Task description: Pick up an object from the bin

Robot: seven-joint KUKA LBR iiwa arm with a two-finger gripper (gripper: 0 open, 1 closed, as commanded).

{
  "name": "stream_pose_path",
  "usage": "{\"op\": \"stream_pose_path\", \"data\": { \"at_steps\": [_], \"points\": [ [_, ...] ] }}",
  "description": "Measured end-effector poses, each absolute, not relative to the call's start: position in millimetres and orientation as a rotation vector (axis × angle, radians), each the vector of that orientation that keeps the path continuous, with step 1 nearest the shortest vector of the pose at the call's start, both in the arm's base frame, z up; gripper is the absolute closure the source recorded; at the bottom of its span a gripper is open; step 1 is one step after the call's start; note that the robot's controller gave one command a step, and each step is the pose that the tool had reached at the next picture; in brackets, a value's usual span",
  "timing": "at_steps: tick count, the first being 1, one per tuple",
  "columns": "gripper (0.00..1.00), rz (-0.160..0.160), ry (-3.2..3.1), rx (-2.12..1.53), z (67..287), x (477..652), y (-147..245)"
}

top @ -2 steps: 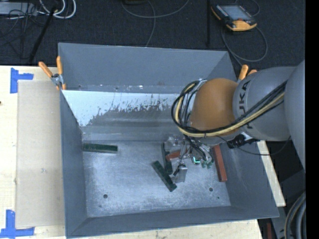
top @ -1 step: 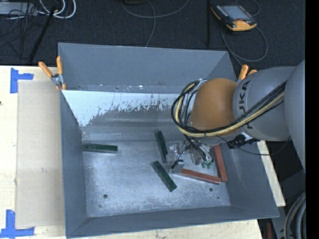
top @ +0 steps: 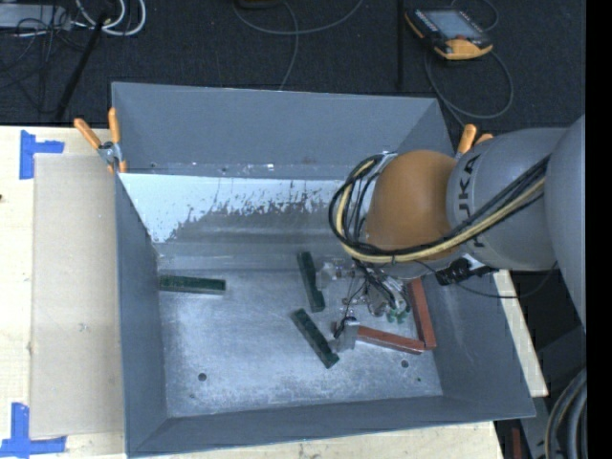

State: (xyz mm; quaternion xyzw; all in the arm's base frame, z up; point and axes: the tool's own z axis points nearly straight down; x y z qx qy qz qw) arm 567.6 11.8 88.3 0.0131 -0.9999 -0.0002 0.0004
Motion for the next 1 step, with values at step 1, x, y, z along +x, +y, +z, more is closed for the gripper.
{"op": "stream_pose_path", "data": {
  "at_steps": [1],
  "points": [
    [0.00, 0.003, -3.132, -0.024, 67.8, 507.0, -57.1]
  ]
}}
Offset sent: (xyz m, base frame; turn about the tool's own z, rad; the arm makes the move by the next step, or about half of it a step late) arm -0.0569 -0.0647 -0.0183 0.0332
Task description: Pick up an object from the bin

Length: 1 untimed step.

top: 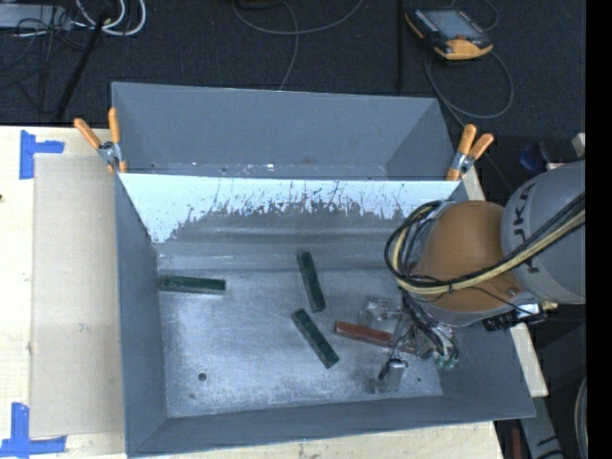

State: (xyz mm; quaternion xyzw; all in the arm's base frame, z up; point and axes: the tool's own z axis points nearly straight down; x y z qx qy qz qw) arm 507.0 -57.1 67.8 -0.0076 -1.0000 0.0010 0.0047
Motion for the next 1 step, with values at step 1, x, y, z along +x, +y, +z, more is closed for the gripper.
{"op": "stream_pose_path", "data": {
  "at_steps": [1],
  "points": [
    [1.00, -0.001, -3.139, -0.017, 69.2, 510.1, -53.4]
  ]
}}
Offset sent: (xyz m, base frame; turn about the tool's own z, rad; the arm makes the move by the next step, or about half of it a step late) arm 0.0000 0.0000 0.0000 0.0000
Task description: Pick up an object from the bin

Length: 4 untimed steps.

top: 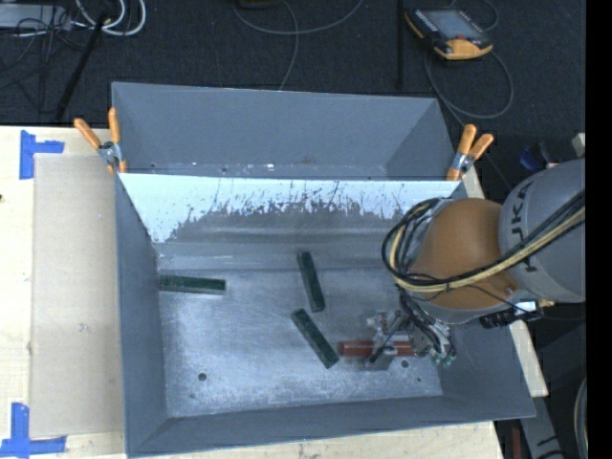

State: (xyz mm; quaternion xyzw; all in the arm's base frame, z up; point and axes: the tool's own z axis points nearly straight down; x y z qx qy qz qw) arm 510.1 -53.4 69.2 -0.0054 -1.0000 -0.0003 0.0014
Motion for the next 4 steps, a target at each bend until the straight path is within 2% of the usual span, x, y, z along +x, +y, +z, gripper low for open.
{"op": "stream_pose_path", "data": {
  "at_steps": [1, 2, 3, 4],
  "points": [
    [1.00, -0.001, -3.123, 0.378, 119, 533.3, -24],
    [0.00, -0.001, -3.120, 0.372, 118, 532.3, -25],
    [0.00, -0.001, -3.121, 0.310, 66, 536.3, -48],
    [1.00, -0.002, -3.125, 0.309, 69, 537.3, -47]
  ]
}}
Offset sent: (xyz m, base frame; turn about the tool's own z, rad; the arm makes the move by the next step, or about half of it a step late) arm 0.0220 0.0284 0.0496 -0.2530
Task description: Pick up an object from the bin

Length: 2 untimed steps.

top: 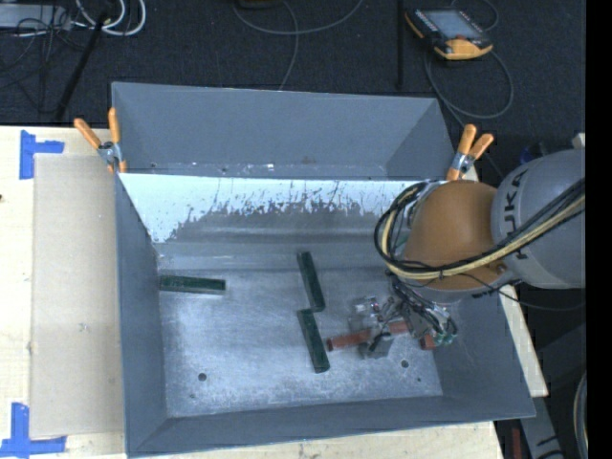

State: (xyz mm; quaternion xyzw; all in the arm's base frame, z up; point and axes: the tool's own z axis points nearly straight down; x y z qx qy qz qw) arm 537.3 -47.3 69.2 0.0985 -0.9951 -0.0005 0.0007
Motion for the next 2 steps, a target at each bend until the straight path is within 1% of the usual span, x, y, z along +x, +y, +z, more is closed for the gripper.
{"op": "stream_pose_path", "data": {
  "at_steps": [1, 2],
  "points": [
    [1.00, 0.004, -3.125, 0.408, 188, 566.3, -74],
    [1.00, 0.002, -2.906, 1.207, 255, 578.6, -67]
  ]
}}
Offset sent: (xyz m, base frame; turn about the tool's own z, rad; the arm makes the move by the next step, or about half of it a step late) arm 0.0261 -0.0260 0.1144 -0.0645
